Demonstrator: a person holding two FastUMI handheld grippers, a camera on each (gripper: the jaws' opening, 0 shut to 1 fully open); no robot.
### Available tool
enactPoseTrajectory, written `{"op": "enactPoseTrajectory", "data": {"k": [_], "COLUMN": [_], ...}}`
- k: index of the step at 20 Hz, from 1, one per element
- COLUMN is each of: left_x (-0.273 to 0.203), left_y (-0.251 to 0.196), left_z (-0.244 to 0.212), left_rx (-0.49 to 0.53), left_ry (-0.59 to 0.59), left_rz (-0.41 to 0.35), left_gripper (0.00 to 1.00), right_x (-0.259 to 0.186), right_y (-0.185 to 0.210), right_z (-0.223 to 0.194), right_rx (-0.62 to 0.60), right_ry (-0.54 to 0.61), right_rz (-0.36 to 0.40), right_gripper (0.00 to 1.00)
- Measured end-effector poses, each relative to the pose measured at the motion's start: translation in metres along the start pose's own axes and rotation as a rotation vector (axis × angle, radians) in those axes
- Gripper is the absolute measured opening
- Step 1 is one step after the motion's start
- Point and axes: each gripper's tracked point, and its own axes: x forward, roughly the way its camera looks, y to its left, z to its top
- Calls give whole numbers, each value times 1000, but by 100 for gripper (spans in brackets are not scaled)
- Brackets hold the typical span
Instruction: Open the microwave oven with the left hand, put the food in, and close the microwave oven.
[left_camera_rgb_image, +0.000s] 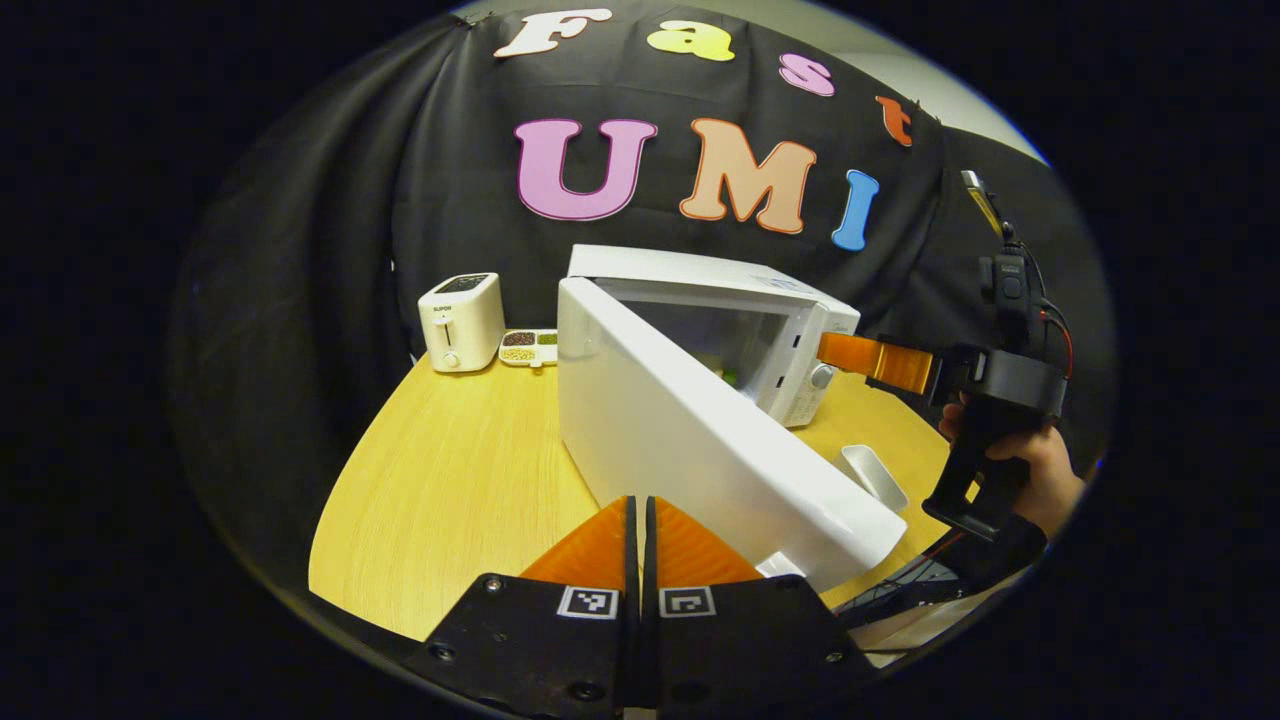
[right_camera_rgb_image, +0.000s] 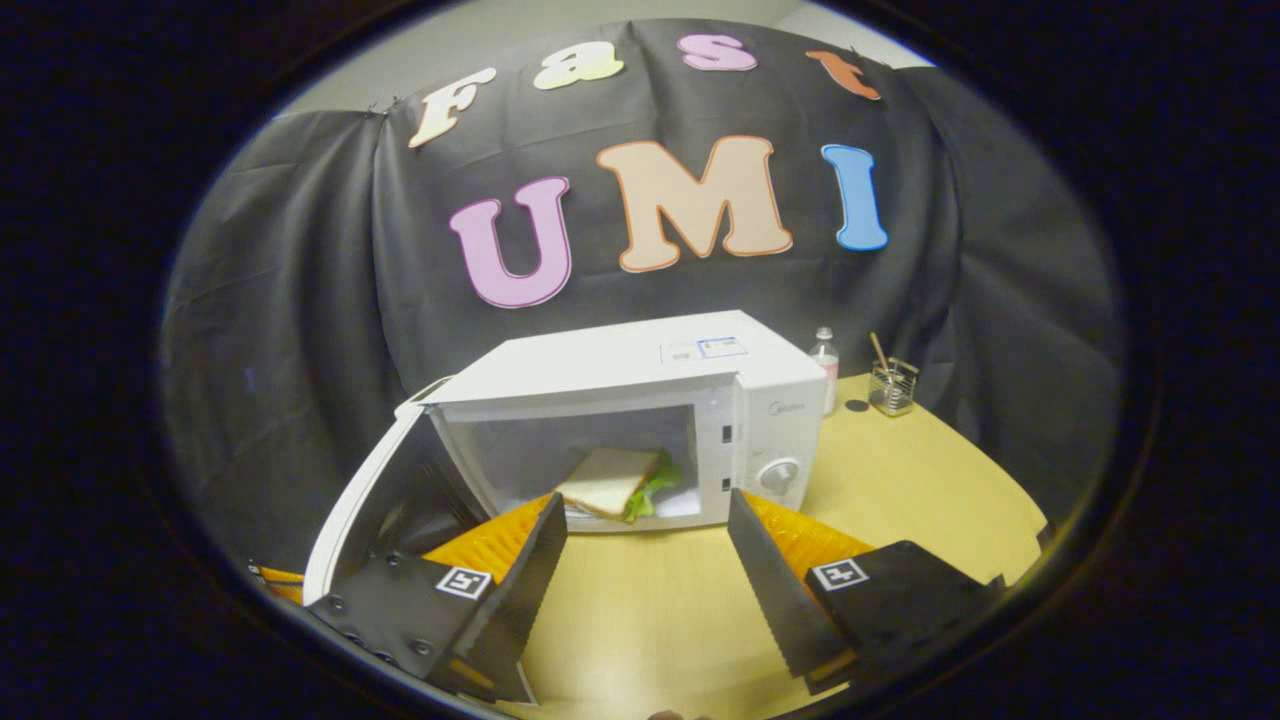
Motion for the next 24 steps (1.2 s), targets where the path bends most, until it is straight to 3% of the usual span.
{"op": "enactPoseTrajectory", "data": {"k": [1, 2, 5, 6, 13, 24], "left_x": [1, 2, 5, 6, 26, 91], "left_y": [-3, -5, -12, -16, -45, -124], "left_z": [2, 3, 7, 9, 18, 45], "left_rx": [5, 10, 26, 33, 59, 45], "left_ry": [-1, -2, -5, -6, -5, 3], "left_rz": [-10, -14, -29, -34, -60, -121], "left_gripper": [1, 1, 1, 1, 1, 1], "right_x": [-5, -11, -32, -37, -62, -72], "right_y": [-7, -14, -36, -43, -106, -171], "right_z": [1, 2, 6, 7, 3, 27], "right_rx": [-2, -6, -19, -13, 53, 52], "right_ry": [-3, -4, -11, -7, 24, 29], "right_rz": [-16, -34, -92, -109, -216, -239], "right_gripper": [100, 92, 92, 100, 100, 100]}}
